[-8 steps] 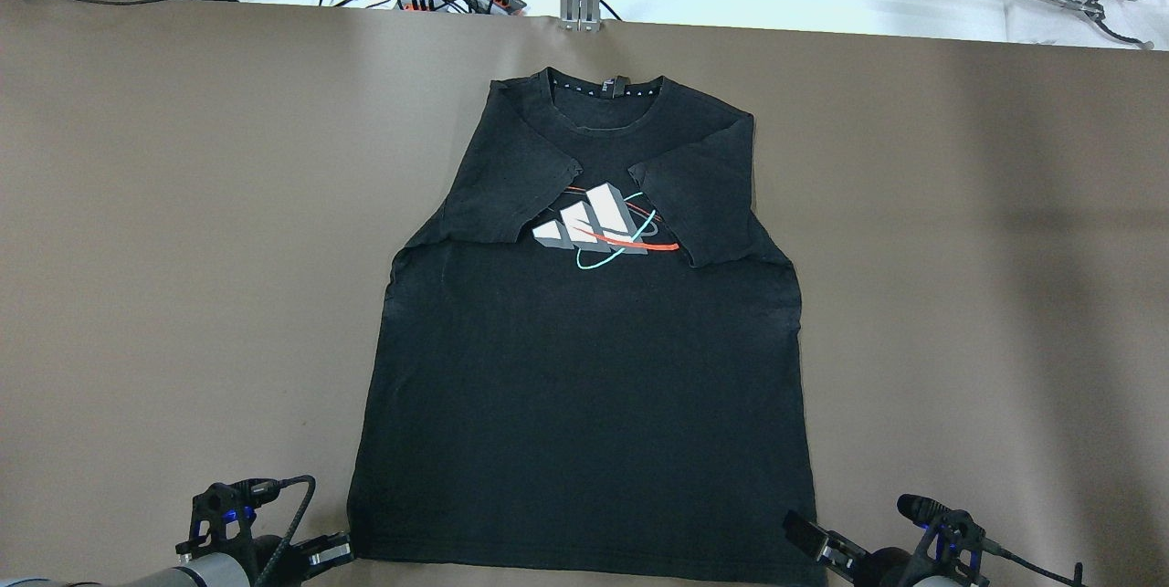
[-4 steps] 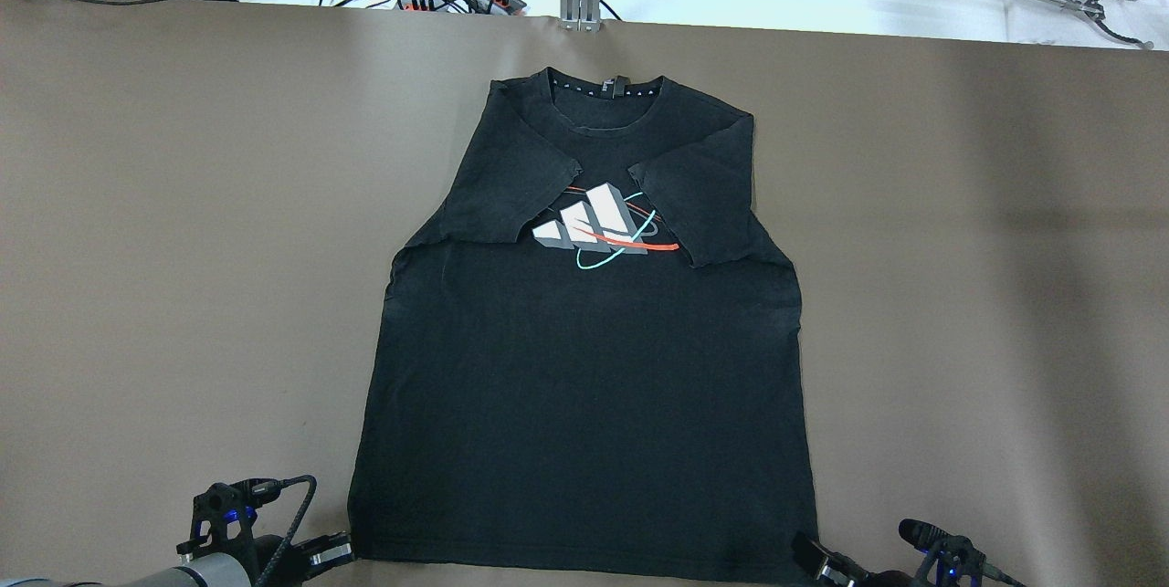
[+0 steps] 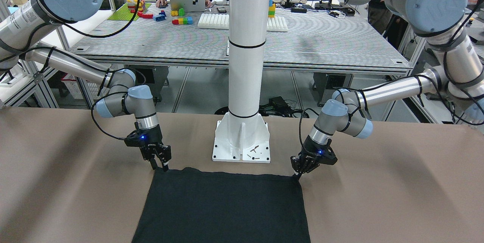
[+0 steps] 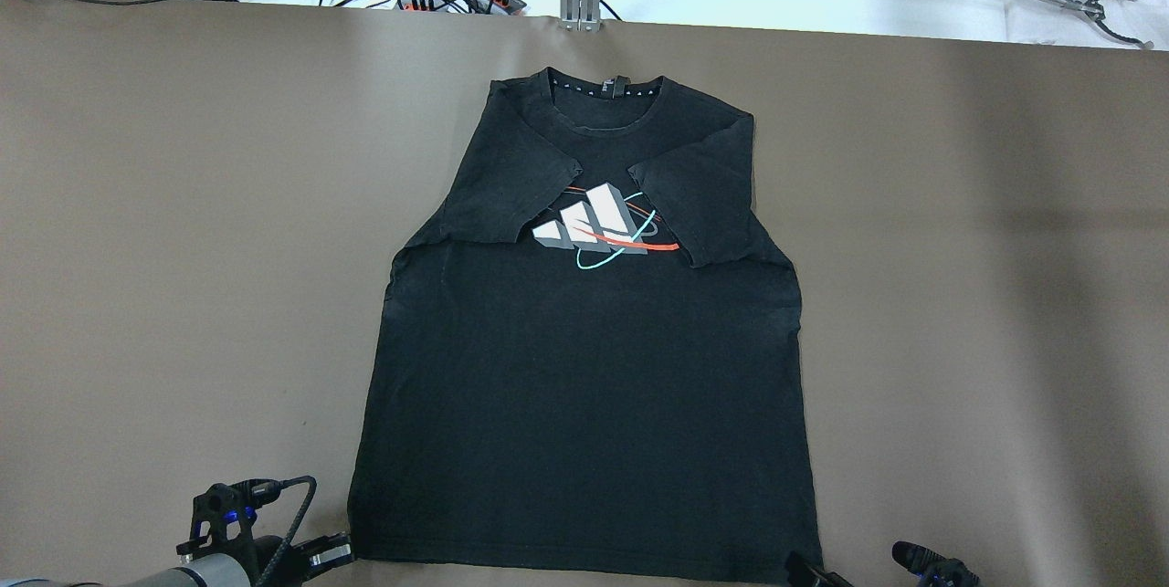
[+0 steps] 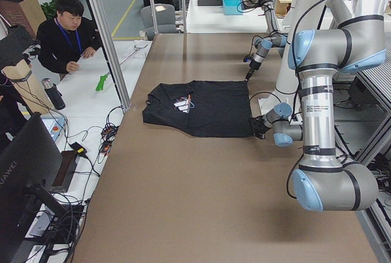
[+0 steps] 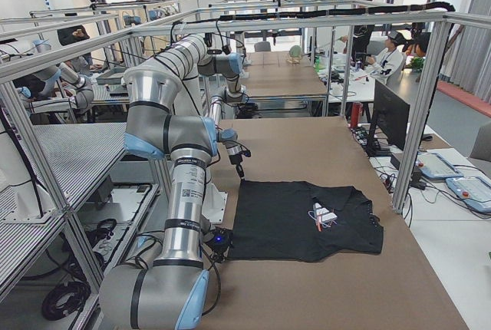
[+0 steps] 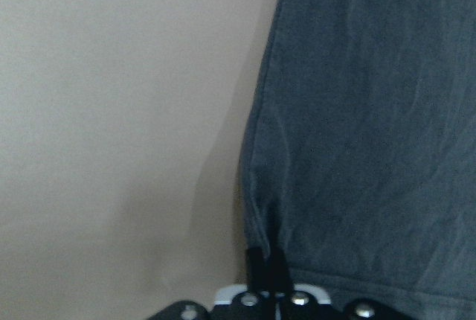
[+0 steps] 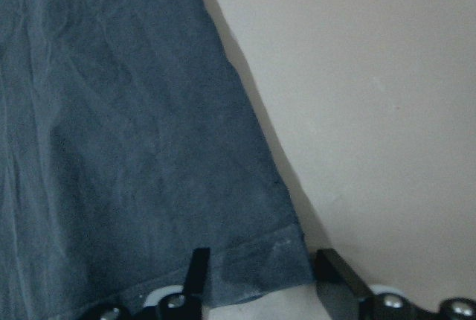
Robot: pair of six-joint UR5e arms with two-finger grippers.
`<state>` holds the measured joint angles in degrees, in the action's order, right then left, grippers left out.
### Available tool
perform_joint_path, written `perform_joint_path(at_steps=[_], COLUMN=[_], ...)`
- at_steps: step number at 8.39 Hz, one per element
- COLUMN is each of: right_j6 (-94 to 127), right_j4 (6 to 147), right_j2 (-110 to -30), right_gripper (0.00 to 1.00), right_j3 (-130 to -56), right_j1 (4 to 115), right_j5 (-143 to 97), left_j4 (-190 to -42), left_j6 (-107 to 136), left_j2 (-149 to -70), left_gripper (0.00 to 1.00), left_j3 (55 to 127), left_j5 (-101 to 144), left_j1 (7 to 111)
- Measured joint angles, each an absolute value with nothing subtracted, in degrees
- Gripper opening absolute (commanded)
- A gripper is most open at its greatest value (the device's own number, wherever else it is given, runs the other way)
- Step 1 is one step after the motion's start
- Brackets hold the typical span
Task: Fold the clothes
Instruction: 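Grasp the hem corners with both grippers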
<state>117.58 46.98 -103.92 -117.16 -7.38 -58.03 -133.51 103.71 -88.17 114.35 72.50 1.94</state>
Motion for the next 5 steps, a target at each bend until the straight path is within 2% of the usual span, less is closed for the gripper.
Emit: perform_joint_path(at_steps=[2,3,5], right_j6=[118.25,118.34,118.33], right_j4=[46.97,46.96,46.97], right_j2=[-103.93,-104.00,-104.16], right_gripper=[0.16,0.00,0.00], right_j3=[-117.37,-117.39,-117.96], right_j1=[-8.04,-8.07,-8.05], right_j5=[-57.42,-57.34,-57.28], left_j4=[-133.51,-133.51,-133.51], left_j6=[103.71,103.71,103.71], left_j2=[-88.21,-88.23,-88.24], left_gripper=[0.00,0.00,0.00], left_j3=[114.51,114.69,115.04], left_j5=[72.42,72.30,72.19], left_j1=[1.93,1.94,1.97])
